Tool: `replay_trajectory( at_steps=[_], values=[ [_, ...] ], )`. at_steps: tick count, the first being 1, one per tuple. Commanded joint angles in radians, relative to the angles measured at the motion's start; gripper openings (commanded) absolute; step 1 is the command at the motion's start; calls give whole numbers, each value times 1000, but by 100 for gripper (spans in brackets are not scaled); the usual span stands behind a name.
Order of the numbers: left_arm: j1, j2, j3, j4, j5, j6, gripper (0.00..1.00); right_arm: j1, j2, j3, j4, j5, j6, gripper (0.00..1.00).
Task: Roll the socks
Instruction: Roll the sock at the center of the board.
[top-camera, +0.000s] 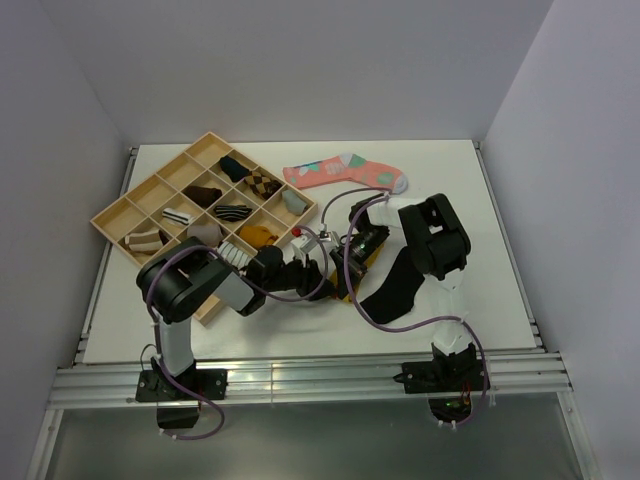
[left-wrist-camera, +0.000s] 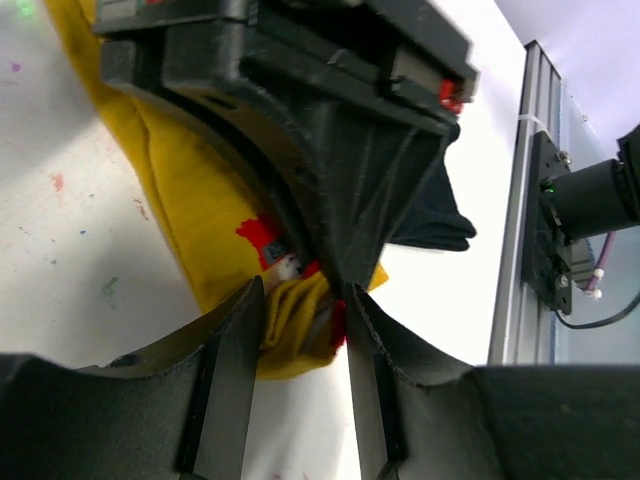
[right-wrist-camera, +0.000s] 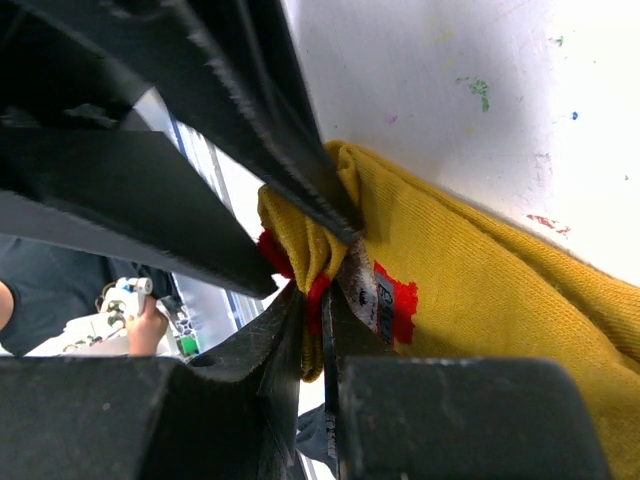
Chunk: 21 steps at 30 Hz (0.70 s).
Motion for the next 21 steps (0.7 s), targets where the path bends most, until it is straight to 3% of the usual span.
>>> replay_trajectory(
  at_steps=[1, 9, 12, 14, 16, 20, 21],
  values=[
    [-7, 29, 28, 17, 0, 17, 43, -8, -35, 4, 4, -7, -2, 4],
    [-5, 37, 22, 12, -8, 18, 39, -21, -52, -2, -3, -9, -11, 3],
    [-5, 37, 35, -1, -11, 10, 26, -22, -63, -11, 13, -7, 0, 3],
    [-5, 31, 54, -50, -24, 1, 9, -22, -71, -19, 30, 5, 14, 3],
    [-7, 17, 74, -124, -50, -25, 0, -21, -87, -29, 62, 14, 37, 12],
    [-19, -17, 105, -309, -167, -77, 0, -22, -140, -58, 134, 48, 90, 27],
    [-19, -31, 110, -340, -181, -98, 0, -22, -169, -74, 165, 66, 109, 36]
  ],
)
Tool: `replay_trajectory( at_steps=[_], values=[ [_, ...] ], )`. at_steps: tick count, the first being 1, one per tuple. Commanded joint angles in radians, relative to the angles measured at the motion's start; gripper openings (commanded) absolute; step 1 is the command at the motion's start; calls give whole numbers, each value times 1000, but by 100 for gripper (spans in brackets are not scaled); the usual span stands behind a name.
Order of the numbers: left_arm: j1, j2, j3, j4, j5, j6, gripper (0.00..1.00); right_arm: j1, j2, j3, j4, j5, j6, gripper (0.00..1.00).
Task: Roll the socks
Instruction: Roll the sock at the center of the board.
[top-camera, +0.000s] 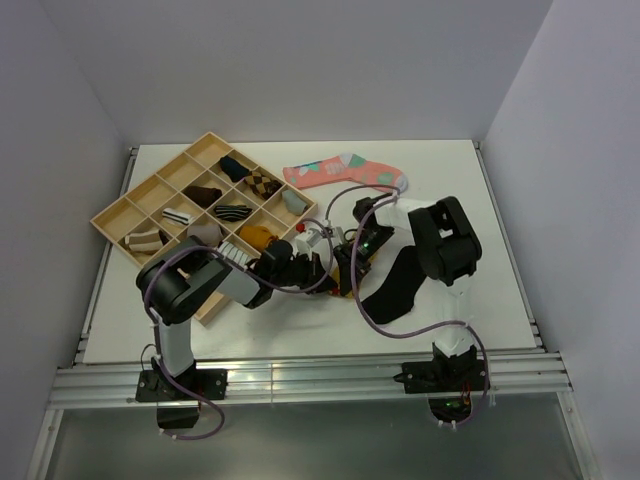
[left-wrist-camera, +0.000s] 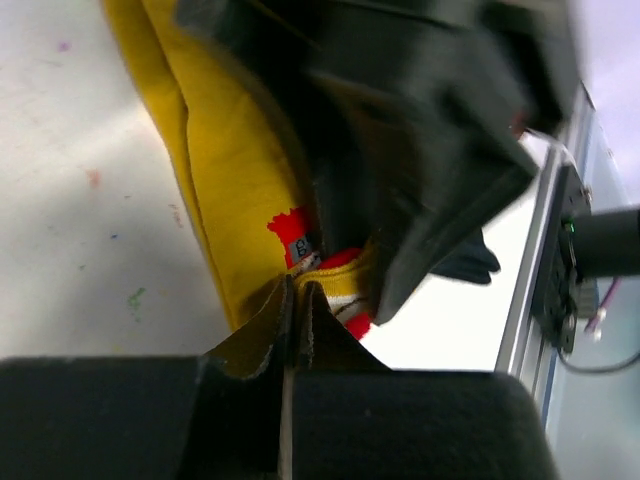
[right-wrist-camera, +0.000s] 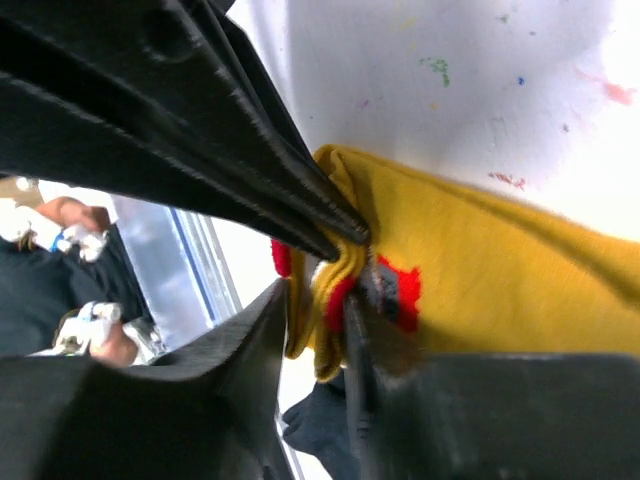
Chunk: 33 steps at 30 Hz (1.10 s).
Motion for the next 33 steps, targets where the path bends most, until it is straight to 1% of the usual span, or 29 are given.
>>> replay_trajectory(
  at_steps=[1, 2, 3, 7, 8, 13, 14, 15, 17, 21, 24, 27, 31, 33],
  values=[
    [-9, -53, 38, -208, -124, -54, 0, -5, -117, -32, 99, 33, 60, 39],
    [-9, -62, 42, -266, -125, -63, 0, -5, -134, -43, 117, 46, 71, 42],
    [-9, -82, 44, -288, -125, -75, 0, -5, -171, -65, 157, 59, 94, 45],
    [-9, -128, 79, -446, -183, -92, 0, -5, -258, -119, 249, 149, 143, 50],
    [-11, -134, 88, -503, -190, -93, 0, -7, -277, -131, 268, 163, 154, 50],
    [-11, -143, 172, -650, -184, -119, 0, -18, -395, -219, 386, 227, 194, 51],
    [-11, -140, 185, -670, -178, -127, 0, -27, -415, -236, 407, 238, 200, 50],
    [-11, -132, 199, -689, -165, -139, 0, -31, -458, -271, 448, 244, 200, 46],
    [-11, -125, 235, -748, -154, -149, 0, -36, -504, -312, 498, 282, 198, 45],
    [-11, -97, 286, -850, -136, -155, 0, -33, -634, -438, 628, 320, 160, 45],
    [-9, -77, 306, -884, -107, -164, 0, -21, -709, -501, 680, 324, 127, 44],
    [-9, -54, 317, -917, -76, -179, 0, -2, -795, -579, 749, 330, 91, 44],
    [-9, -23, 337, -939, -27, -186, 0, 48, -909, -684, 831, 359, 25, 45],
    [-11, -5, 349, -971, -16, -175, 0, 103, -973, -746, 875, 388, -27, 46]
  ],
)
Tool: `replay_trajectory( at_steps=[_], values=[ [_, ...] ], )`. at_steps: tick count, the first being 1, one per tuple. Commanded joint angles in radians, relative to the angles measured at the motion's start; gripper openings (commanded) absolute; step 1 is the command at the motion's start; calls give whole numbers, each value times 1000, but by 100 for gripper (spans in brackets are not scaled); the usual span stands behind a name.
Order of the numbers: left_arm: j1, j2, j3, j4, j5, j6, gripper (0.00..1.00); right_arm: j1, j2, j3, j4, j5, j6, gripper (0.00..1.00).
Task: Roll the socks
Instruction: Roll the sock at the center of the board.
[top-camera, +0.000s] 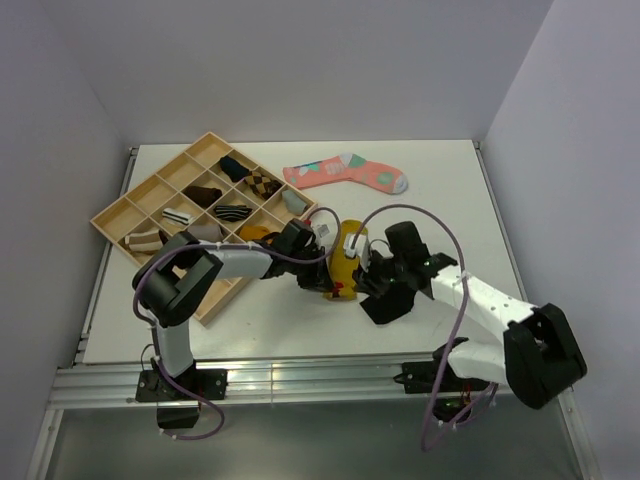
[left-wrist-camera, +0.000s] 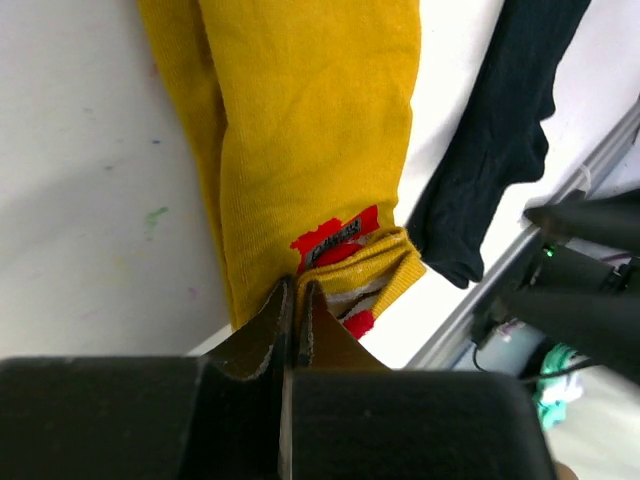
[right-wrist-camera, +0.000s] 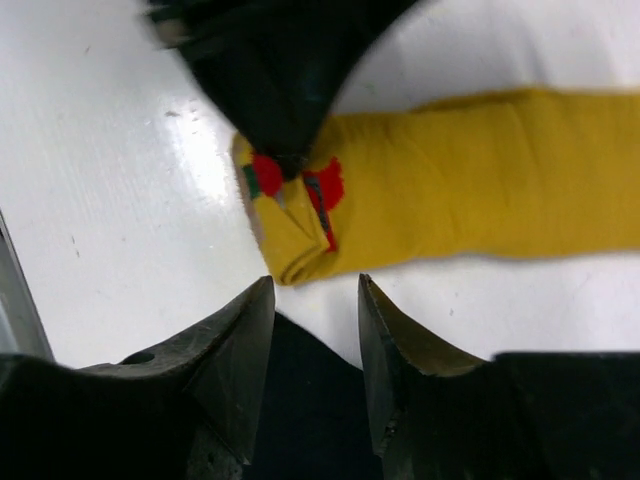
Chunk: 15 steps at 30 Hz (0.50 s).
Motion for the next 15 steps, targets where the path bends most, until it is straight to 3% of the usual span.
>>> replay_trajectory(
  at_steps=[1, 6, 15],
  values=[
    [-3, 53, 33, -122, 44, 10, 0, 78, -100, -87, 144, 59, -112, 48],
    [2, 94, 76, -176, 65, 39, 0, 216, -131, -166, 208, 149, -196, 51],
    [16, 134, 131, -234, 93, 82, 0, 308, -77, -212, 284, 270, -259, 51]
  ],
)
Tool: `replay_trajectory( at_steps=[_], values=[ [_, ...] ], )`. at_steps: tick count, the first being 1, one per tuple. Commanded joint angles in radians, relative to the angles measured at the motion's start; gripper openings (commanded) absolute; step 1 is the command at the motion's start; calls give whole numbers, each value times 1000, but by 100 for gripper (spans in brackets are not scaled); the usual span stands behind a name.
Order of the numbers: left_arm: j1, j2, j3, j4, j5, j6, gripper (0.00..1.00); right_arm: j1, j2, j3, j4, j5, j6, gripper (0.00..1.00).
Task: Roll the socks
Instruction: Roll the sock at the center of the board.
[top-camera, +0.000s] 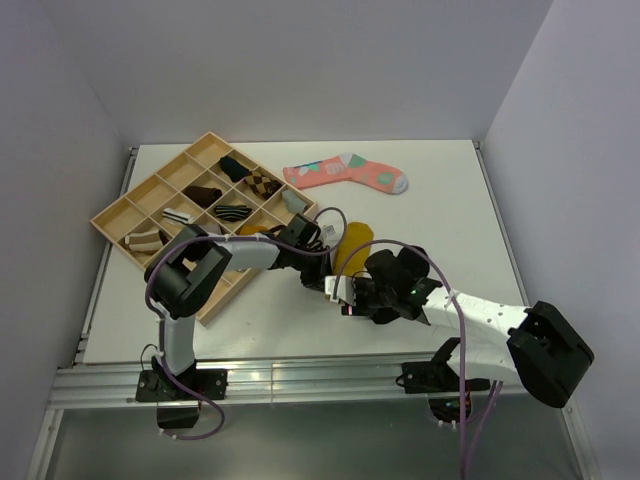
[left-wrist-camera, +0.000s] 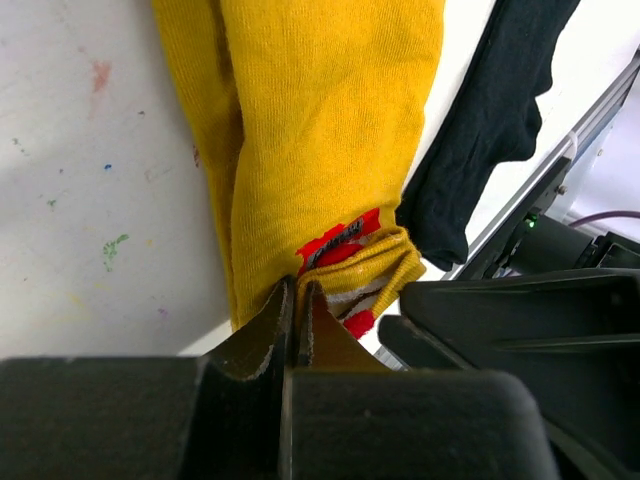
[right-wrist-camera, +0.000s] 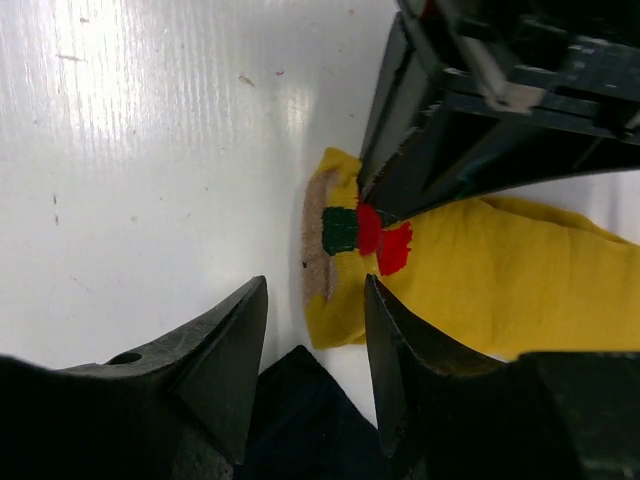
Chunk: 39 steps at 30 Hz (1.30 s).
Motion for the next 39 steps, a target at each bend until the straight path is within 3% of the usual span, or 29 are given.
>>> replay_trajectory(
  at_steps=[1, 22, 32, 36, 39],
  values=[
    [2, 42, 7, -102, -34, 67, 0, 36, 9, -15, 75, 73, -49, 51],
    [24, 53, 10, -125, 17, 100, 0, 155, 7, -33, 58, 185, -96, 47],
    [35, 58, 36, -159, 49, 110, 0, 228, 111, -47, 134, 322, -92, 48],
    [36, 41, 19, -136, 61, 94, 0, 229, 127, -33, 144, 343, -60, 27],
    [38, 13, -14, -99, 68, 51, 3, 228, 127, -21, 123, 326, -31, 18]
  ],
)
